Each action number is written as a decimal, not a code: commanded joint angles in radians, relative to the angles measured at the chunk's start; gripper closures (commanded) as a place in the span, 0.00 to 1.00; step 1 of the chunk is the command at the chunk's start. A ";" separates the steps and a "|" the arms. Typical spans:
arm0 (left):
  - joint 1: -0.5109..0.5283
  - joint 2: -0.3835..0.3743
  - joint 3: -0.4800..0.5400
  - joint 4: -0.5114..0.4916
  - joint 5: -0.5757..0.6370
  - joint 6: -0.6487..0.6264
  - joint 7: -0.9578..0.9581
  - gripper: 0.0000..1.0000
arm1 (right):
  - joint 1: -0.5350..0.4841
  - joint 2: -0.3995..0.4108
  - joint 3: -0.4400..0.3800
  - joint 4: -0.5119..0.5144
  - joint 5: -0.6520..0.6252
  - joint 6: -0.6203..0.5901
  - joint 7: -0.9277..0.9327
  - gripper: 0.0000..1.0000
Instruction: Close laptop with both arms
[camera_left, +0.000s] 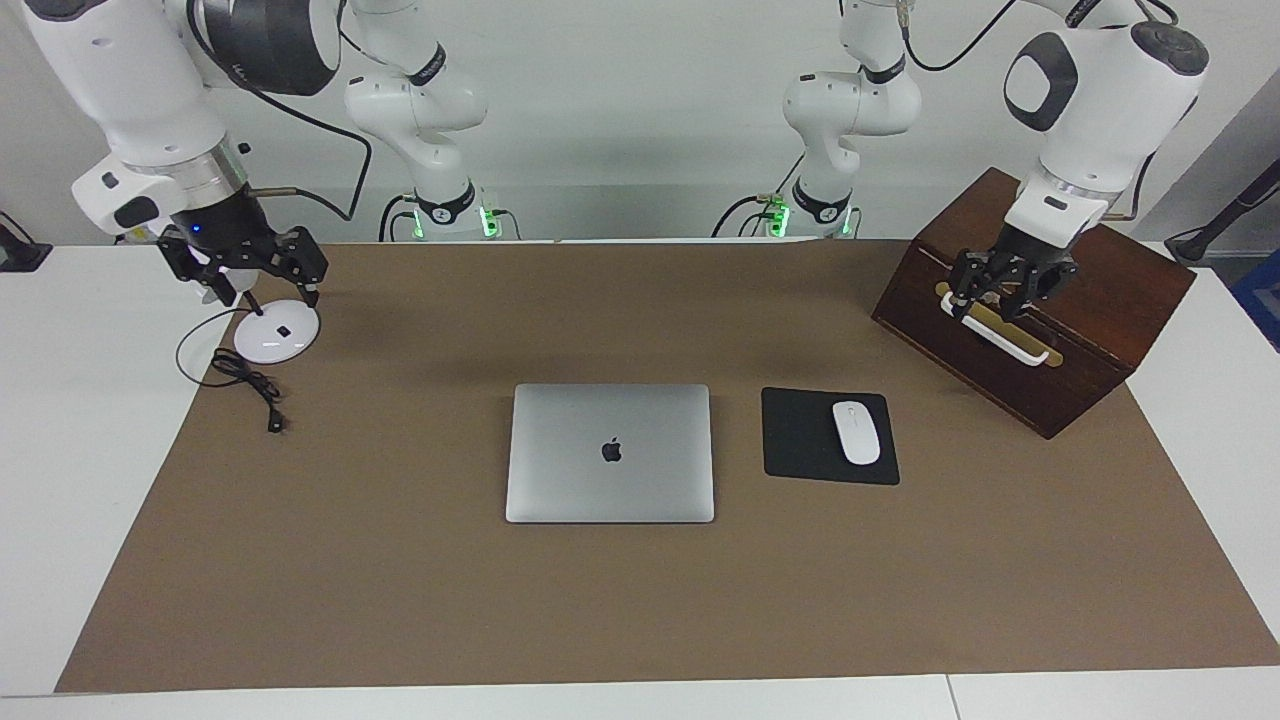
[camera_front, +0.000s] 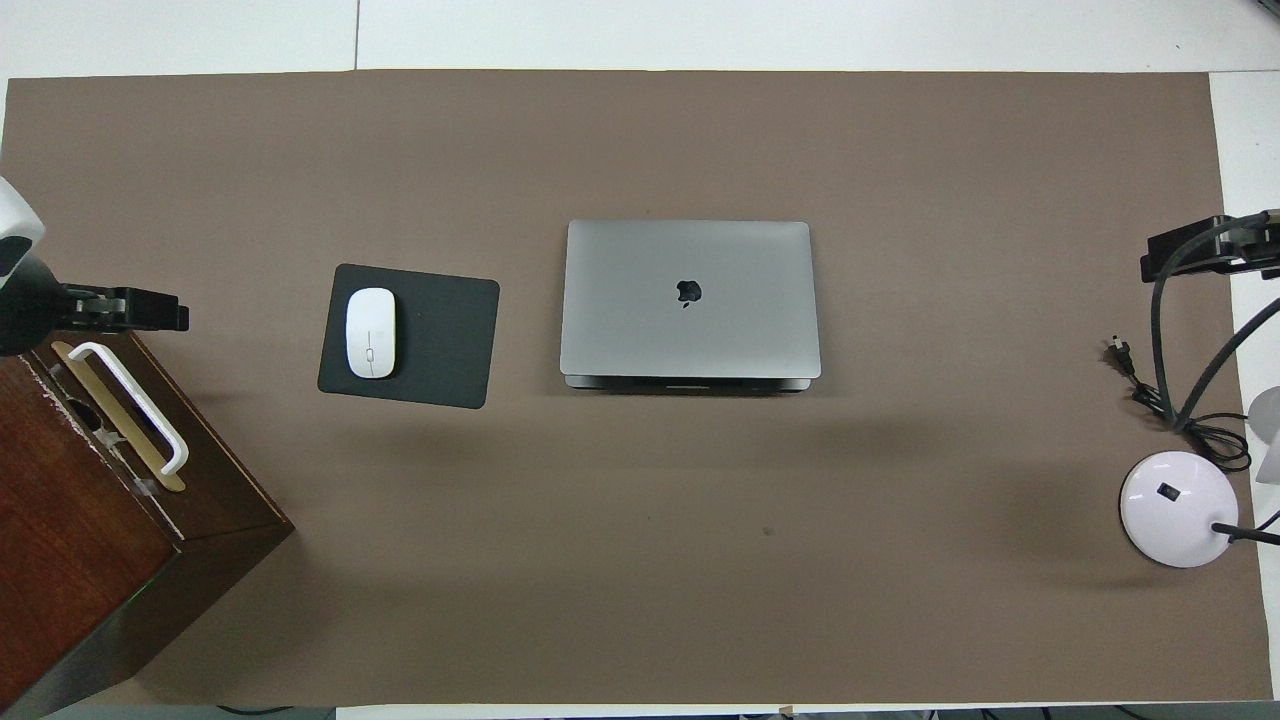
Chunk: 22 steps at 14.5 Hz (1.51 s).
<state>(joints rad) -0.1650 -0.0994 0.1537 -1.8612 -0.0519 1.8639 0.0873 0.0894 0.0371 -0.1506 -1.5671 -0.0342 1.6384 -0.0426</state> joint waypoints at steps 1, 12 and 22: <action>0.009 0.001 0.012 0.046 0.018 -0.058 0.005 0.00 | -0.002 0.000 -0.007 0.010 0.013 -0.014 -0.017 0.00; 0.007 0.029 0.004 0.206 0.043 -0.230 -0.003 0.00 | -0.077 0.006 0.077 0.010 0.004 -0.005 -0.034 0.00; 0.116 0.052 -0.115 0.289 0.043 -0.296 -0.034 0.00 | -0.074 0.001 0.077 0.016 0.007 -0.008 -0.029 0.00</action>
<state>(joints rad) -0.0595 -0.0477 0.0517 -1.5773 -0.0280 1.5926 0.0771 0.0223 0.0373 -0.0773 -1.5647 -0.0343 1.6384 -0.0610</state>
